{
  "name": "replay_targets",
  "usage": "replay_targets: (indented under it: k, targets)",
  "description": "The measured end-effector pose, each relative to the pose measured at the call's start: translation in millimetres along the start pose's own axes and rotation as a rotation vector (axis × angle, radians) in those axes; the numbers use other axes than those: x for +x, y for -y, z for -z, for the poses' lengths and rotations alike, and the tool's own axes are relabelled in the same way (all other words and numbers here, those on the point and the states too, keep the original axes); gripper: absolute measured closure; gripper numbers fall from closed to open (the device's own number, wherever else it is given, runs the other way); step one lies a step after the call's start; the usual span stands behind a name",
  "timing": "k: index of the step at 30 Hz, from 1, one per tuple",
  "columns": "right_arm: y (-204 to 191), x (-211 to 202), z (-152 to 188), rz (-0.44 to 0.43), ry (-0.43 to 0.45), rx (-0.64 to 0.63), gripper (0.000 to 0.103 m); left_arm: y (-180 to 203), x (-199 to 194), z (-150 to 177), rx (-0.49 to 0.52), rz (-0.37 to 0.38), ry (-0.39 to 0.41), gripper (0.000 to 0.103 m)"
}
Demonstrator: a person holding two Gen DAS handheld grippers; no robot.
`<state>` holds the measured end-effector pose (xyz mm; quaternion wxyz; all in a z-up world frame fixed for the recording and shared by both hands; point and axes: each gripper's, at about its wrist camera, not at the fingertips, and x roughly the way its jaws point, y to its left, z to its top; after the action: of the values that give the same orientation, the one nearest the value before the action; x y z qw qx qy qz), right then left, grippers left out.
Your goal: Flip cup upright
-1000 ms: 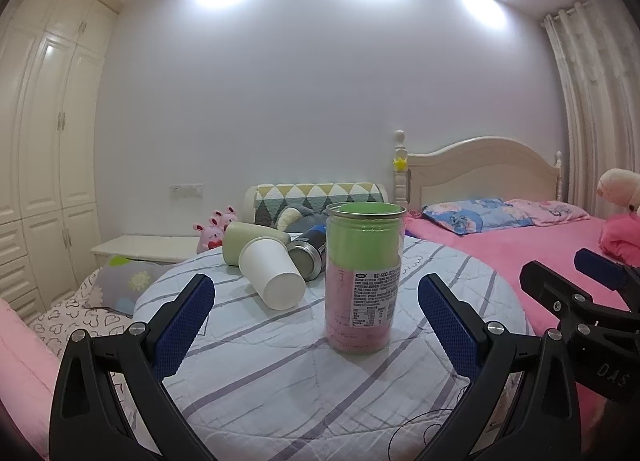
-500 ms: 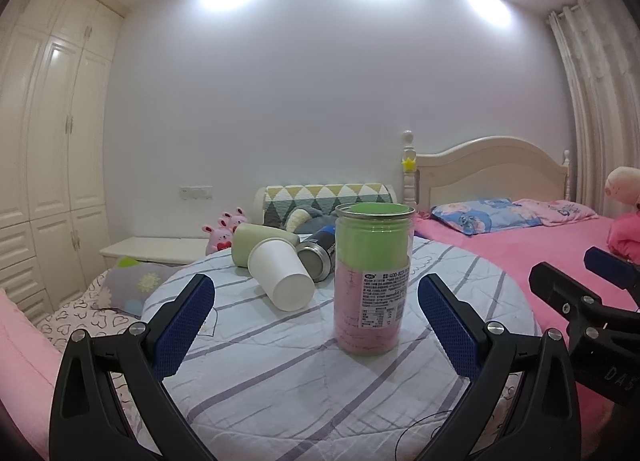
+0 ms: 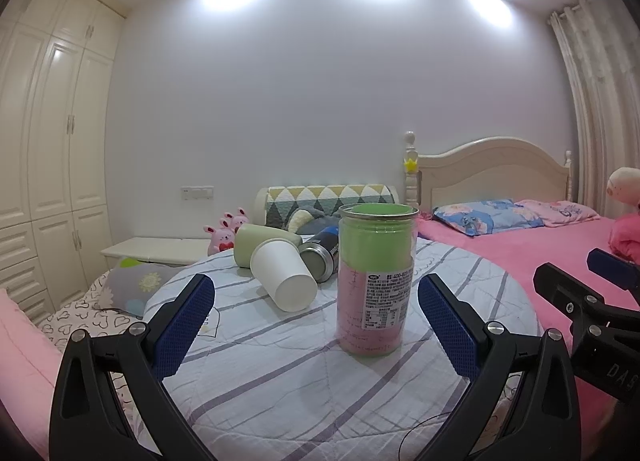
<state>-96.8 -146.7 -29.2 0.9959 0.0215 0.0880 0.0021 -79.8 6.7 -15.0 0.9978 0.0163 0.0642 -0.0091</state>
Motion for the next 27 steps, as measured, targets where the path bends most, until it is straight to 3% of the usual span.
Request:
replay_targets:
  k: [27]
  targets:
    - [2.8, 3.1, 0.2, 0.002, -0.031, 0.012, 0.014, -0.2, 0.5, 0.9, 0.021, -0.003, -0.002, 0.000]
